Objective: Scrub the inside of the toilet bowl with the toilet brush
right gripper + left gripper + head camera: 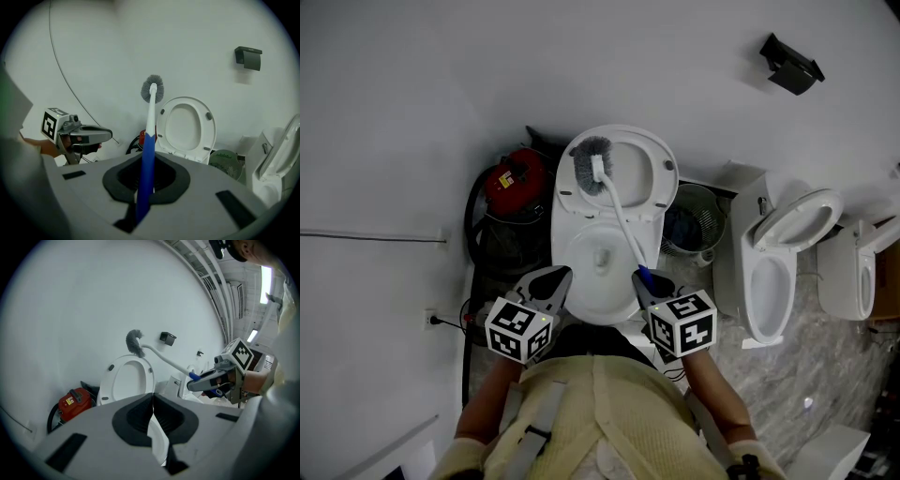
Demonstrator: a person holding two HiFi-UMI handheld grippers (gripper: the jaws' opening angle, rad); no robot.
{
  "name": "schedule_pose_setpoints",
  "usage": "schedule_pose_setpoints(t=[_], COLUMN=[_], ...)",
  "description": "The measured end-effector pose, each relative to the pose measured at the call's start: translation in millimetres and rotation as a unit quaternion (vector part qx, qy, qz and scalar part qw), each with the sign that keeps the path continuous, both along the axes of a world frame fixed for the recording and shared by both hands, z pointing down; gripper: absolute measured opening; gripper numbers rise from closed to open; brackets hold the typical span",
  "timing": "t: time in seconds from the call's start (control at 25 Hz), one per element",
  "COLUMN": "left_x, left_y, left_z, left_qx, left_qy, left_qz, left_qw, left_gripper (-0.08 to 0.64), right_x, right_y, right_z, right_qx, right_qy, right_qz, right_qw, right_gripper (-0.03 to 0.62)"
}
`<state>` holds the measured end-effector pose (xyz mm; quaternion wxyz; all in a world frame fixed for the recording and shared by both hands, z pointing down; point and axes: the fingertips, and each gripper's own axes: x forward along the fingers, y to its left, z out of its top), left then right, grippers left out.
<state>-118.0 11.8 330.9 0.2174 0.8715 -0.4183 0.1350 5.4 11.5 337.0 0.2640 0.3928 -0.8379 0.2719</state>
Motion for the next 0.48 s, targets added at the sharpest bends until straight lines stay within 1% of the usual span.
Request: schedule_pose_setpoints(t=[0.28, 0.48], left_x=[4.1, 2.2], left_y=[1.7, 2.3], left_z=[1.4, 1.7], left_qx=[-0.003, -0.007], left_qy=[0.0, 0.008], left_qz=[0.003, -0.003], left_qw=[1.0, 0.9999], left_gripper=[0.014, 0.014], right_x=[2.0, 3.1], right_y=[2.9, 4.6], right_z=[1.3, 2.9], right_qx=[-0.007, -0.012], right_qy=[-0.006, -0.007], right_qz=[0.0, 0.001], right_qw=[1.0, 1.0], right_gripper=[0.025, 0.025])
